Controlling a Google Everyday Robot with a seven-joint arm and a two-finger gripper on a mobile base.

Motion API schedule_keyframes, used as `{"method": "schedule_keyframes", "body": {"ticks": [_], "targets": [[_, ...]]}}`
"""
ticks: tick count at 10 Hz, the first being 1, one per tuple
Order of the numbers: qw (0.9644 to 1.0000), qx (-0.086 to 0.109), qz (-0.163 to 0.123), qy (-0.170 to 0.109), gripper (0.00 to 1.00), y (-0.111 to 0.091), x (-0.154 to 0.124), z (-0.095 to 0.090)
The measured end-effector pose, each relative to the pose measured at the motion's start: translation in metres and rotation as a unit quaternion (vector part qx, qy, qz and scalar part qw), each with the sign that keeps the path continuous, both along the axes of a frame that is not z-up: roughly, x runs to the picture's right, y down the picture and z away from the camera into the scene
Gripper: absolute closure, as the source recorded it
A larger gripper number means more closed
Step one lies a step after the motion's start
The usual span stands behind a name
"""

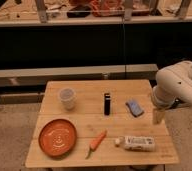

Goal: Knock the eraser over

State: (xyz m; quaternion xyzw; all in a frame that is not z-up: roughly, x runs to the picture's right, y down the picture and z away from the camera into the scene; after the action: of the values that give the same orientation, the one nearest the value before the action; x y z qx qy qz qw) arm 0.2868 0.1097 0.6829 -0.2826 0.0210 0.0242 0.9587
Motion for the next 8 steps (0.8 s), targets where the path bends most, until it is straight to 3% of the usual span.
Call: {"method": "schedule_keyframes", "body": {"ticks": [8], "targets": [[1.0000, 0.000, 0.000, 0.000, 0.20, 0.0000, 0.0000, 0.0000]]}}
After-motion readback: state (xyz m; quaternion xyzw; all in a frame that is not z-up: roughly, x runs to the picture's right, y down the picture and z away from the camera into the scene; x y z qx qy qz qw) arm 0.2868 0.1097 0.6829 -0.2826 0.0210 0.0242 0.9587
